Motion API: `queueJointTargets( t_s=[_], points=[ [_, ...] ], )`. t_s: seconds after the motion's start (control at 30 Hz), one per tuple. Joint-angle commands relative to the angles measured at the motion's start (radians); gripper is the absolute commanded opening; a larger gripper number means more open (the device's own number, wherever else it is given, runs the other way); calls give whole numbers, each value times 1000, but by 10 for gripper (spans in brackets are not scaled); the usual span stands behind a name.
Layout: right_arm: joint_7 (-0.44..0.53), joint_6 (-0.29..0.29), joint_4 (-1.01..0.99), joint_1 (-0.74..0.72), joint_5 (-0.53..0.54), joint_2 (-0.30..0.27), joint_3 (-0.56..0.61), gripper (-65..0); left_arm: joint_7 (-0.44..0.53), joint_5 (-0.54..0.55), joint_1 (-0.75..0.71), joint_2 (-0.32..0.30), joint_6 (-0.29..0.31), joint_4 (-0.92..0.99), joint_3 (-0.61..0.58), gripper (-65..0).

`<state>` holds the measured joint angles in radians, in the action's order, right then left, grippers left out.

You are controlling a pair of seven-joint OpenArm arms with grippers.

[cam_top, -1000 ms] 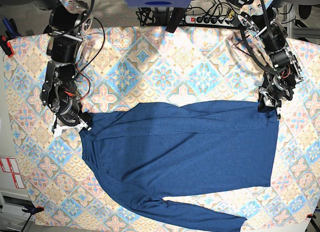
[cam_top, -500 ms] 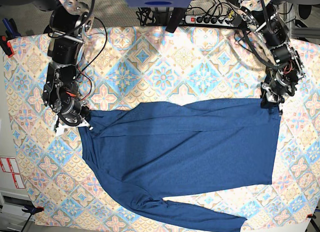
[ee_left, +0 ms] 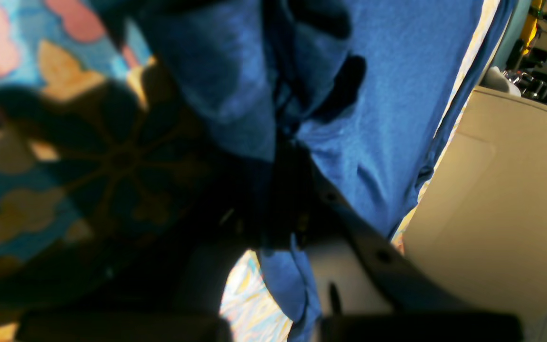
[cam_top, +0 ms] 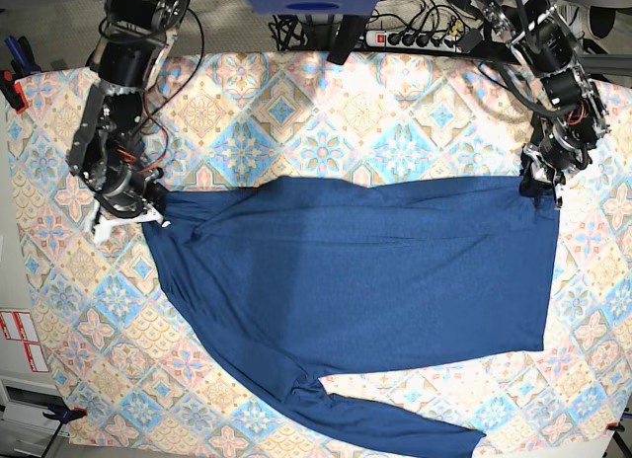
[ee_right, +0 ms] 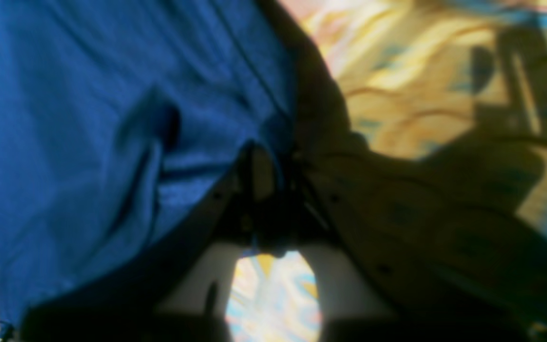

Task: Fold the T-shirt properly
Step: 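Pull the shirt shoulders up and spread them apart, then release the shirt and raise both grippers away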

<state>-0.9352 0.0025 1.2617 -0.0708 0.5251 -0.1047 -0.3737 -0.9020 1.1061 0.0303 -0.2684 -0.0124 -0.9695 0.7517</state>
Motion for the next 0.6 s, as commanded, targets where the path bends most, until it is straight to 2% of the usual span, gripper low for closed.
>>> queueJointTargets(
  t_s=[0.0, 0.13, 0.27, 0.47, 0.57],
  points=[
    [8, 1, 32, -8, 0, -17, -21, -638, -1, 1, -16, -19, 2, -38, 2, -650],
    [-43, 1, 66, 32, 0, -17, -74, -637, -1, 1, -100, -13, 2, -171, -1, -650],
    [-91, 1, 111, 70, 0, -17, -109, -637, -47, 36, -165, -13, 2, -250, 2, -650],
    [-117, 3, 186, 170, 8, -17, -120, -637, -55, 113, -260, -18, 2, -262, 4, -650],
    [-114, 3, 204, 225, 71, -39, -121, -637, -55, 114, -298, -16, 2, -262, 4, -650]
  ],
)
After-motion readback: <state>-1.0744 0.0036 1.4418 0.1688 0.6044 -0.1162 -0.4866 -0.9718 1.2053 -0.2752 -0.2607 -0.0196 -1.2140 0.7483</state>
